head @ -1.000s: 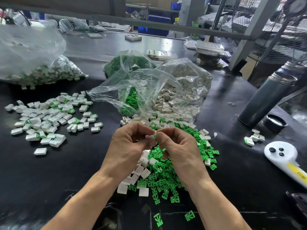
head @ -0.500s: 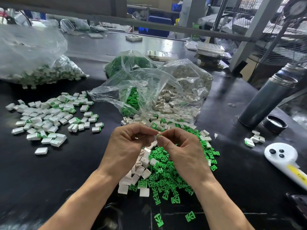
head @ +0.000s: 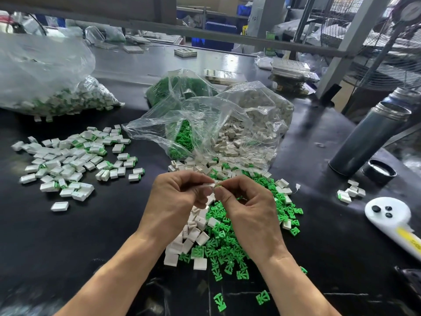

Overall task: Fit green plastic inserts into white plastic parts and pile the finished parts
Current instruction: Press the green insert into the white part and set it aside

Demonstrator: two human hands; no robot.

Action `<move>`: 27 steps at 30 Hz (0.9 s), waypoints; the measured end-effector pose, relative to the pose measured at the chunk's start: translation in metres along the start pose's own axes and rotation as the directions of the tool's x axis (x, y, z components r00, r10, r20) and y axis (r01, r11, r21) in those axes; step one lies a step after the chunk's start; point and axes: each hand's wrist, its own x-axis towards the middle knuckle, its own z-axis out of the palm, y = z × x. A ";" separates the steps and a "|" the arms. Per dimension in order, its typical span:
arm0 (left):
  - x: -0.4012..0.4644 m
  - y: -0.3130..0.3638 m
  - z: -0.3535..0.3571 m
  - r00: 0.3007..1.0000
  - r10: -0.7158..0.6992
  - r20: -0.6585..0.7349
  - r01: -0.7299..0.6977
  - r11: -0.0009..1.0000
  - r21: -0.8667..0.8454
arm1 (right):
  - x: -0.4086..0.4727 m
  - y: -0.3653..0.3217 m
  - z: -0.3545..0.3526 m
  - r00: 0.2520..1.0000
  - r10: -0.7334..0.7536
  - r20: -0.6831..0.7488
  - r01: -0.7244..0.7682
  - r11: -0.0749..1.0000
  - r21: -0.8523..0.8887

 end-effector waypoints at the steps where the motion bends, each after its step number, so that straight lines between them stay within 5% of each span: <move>1: 0.000 0.000 0.002 1.000 -0.012 -0.017 0.012 1.000 -0.027 | 0.000 0.000 0.001 1.000 -0.001 -0.007 0.001 1.000 0.017; 22: -0.003 -0.001 0.012 0.992 -0.124 -0.017 0.116 0.957 -0.265 | -0.006 -0.007 0.010 0.995 0.034 -0.098 -0.011 0.974 0.226; 27: -0.001 -0.001 0.009 0.997 -0.082 0.006 0.082 0.986 -0.147 | 0.000 -0.004 0.002 0.996 0.079 -0.039 -0.072 0.983 0.167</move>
